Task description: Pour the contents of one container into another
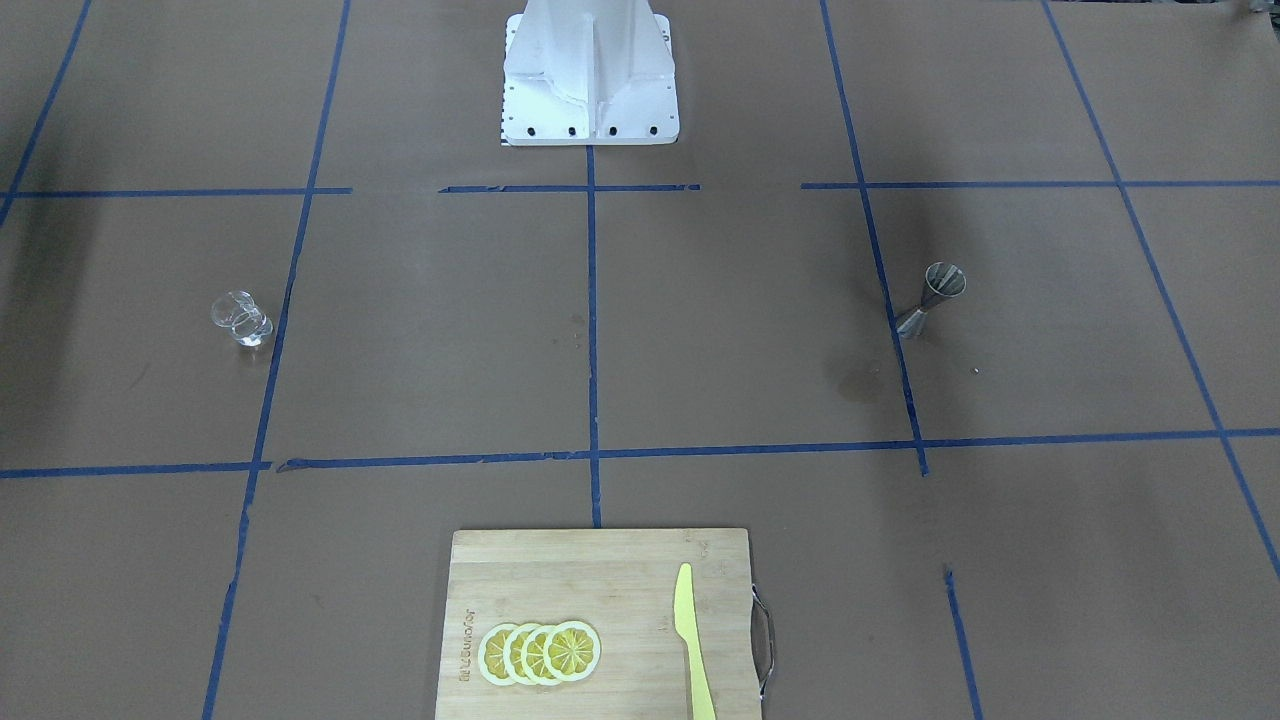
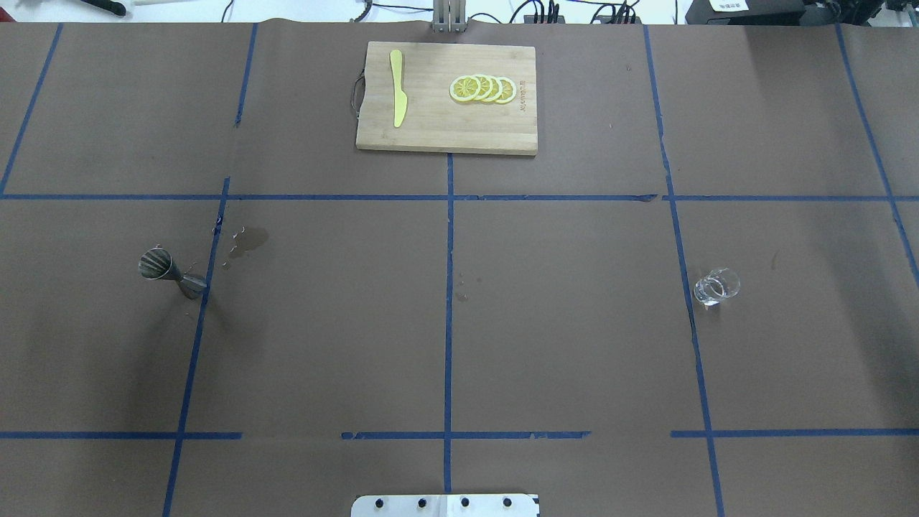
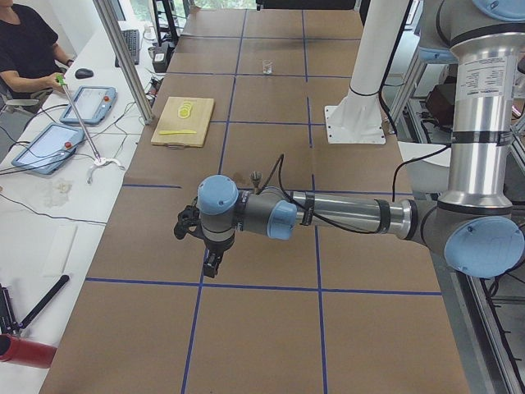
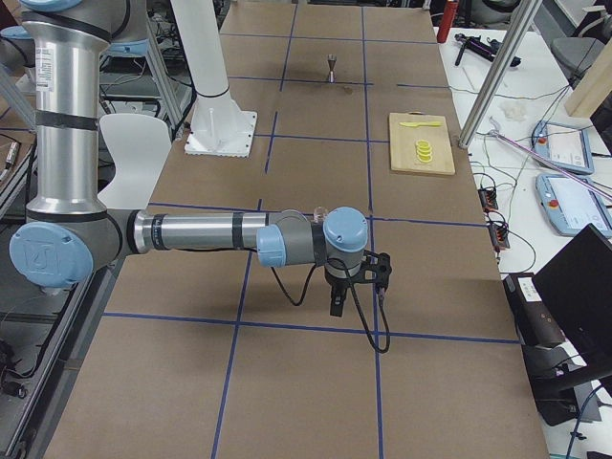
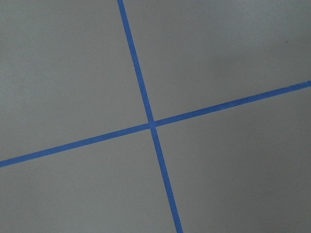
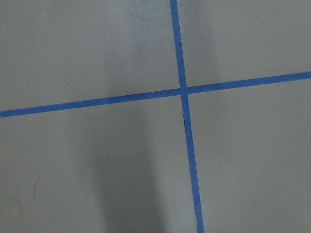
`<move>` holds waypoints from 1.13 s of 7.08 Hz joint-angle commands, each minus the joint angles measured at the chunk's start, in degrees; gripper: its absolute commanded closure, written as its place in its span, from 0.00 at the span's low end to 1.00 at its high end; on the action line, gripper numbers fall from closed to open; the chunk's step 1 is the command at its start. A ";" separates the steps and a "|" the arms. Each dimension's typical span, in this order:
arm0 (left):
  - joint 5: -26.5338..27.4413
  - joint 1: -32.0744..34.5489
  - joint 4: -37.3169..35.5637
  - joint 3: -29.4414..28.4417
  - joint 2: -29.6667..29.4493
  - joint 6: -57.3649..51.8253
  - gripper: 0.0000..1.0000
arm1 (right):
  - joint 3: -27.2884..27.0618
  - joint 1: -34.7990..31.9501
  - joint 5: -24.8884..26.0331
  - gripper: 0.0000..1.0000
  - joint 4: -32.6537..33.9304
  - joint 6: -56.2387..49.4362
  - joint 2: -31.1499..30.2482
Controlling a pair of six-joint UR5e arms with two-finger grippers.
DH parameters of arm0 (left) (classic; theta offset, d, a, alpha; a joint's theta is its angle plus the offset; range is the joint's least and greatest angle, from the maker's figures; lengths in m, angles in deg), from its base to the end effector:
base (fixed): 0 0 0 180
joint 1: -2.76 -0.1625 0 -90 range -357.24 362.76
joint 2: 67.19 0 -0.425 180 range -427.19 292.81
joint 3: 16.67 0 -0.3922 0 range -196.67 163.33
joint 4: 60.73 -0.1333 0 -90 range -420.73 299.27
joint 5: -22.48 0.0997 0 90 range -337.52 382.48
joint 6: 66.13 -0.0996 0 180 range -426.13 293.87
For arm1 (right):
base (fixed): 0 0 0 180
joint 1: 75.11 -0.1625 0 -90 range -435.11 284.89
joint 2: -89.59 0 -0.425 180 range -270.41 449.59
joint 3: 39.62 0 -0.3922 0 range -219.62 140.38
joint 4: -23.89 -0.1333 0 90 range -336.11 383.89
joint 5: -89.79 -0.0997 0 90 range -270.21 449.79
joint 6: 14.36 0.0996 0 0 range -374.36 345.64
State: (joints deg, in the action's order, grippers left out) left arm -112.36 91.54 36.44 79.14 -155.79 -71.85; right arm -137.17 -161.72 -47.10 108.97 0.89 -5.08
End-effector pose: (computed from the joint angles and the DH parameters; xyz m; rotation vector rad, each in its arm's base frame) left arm -0.0526 -0.4937 0.6064 0.2225 0.7728 0.1936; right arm 0.0330 -0.4679 0.6203 -0.0056 -0.8277 0.1394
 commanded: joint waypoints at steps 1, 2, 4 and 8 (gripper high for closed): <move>-0.33 0.16 0.12 1.04 0.00 -0.08 0.00 | -0.44 0.04 -0.47 0.00 0.00 -0.04 0.09; -0.07 0.07 0.12 1.31 0.18 -0.08 0.00 | -0.44 0.13 -1.43 0.00 0.09 -0.04 0.35; -0.59 0.16 0.47 3.50 1.93 -0.17 0.00 | -0.36 0.31 -2.85 0.00 0.09 0.13 0.53; -5.84 -6.47 16.83 4.03 1.85 18.76 0.00 | -0.18 1.01 -2.59 0.00 0.00 -0.39 0.18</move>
State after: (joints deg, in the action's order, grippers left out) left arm -115.39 89.61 45.52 82.94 -153.87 -65.56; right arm -137.41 -161.02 -49.83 108.98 0.69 -4.70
